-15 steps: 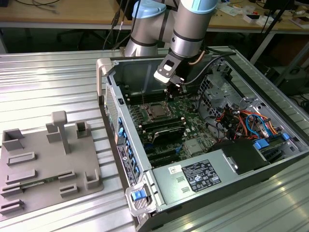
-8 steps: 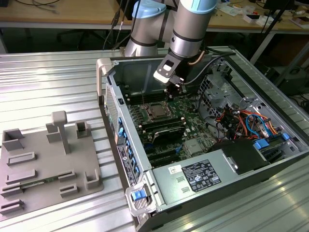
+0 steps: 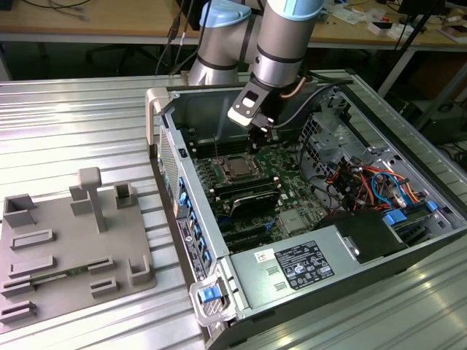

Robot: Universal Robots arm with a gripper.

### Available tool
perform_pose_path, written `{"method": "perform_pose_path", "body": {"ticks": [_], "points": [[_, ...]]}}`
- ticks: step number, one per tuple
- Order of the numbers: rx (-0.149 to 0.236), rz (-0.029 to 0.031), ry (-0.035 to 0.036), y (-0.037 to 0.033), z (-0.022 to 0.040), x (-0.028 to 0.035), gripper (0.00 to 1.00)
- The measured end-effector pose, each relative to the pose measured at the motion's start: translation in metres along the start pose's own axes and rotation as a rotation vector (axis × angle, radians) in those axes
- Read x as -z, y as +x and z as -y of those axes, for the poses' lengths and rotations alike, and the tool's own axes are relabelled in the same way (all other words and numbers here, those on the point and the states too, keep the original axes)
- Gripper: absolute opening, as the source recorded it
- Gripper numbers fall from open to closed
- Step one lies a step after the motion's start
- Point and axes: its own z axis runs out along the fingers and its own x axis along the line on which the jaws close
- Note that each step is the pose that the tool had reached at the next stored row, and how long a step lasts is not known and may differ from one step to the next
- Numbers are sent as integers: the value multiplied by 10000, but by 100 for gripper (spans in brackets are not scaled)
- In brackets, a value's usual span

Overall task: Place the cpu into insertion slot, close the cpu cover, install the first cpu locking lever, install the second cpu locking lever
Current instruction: 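Close the cpu cover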

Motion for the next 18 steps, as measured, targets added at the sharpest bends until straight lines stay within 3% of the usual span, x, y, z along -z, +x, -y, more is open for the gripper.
{"method": "perform_pose_path", "body": {"ticks": [12, 18], "points": [[0, 1, 0, 0, 21, -1, 11], [0, 0, -1, 2, 50, -33, 11]]}}
